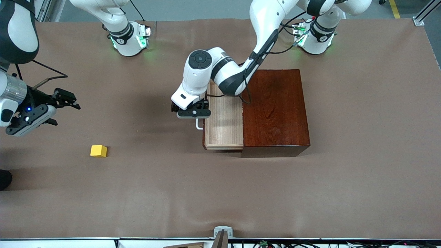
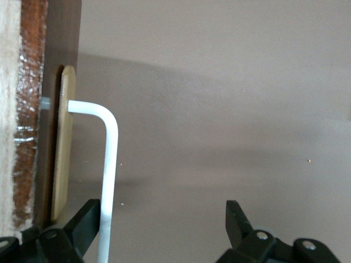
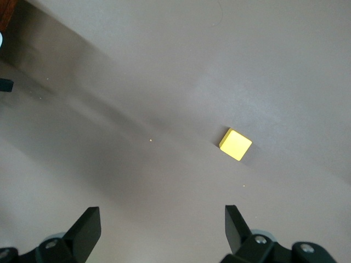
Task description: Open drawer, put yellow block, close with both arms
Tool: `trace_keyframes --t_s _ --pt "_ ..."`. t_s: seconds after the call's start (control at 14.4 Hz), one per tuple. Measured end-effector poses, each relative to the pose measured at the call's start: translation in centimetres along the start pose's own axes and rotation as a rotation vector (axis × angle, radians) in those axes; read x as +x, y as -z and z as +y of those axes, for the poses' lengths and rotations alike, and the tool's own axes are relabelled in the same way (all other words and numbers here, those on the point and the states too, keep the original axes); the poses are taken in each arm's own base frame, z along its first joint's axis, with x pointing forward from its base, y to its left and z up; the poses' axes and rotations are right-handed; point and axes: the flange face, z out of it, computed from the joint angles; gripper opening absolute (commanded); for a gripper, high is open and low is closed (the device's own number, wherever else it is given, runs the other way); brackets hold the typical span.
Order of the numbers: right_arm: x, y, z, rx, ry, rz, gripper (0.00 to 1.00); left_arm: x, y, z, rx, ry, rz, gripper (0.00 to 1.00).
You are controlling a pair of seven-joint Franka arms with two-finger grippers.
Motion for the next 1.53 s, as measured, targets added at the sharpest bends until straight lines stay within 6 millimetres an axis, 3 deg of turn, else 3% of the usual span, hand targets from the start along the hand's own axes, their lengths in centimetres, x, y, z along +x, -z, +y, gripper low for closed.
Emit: trace_keyframes --t_s 0.21,0.42,0.76,1.04,1.25,1.53 --pt "0.1 -0.8 0.5 -0.005 -0.027 0.003 1.00 0.0 0.0 0.0 0.000 -0.001 0.000 1.00" --pt "0.6 -3.9 2.1 -0.016 -0.177 -0.036 1.00 -0.1 0.1 0.1 -0.002 -0.001 0.001 1.00" --pt "2.1 -12.4 6.1 -0.072 -0.423 -0.074 1.00 -0.3 0.1 -0.1 0.030 0.002 -0.033 1.00" --pt "0.3 -21.1 10.0 -0.113 -0.516 -0.030 1.00 -0.6 0.7 0.0 0.056 0.015 -0.080 1.00" --pt "-0.5 -26.2 10.1 -0.141 -0.559 0.006 1.00 -0.3 2.7 0.8 0.033 0.015 -0.073 1.00" --pt "-0.5 -30.5 10.9 -0.167 -0.569 0.031 1.00 1.1 7.1 1.6 0.005 0.028 -0.056 1.00"
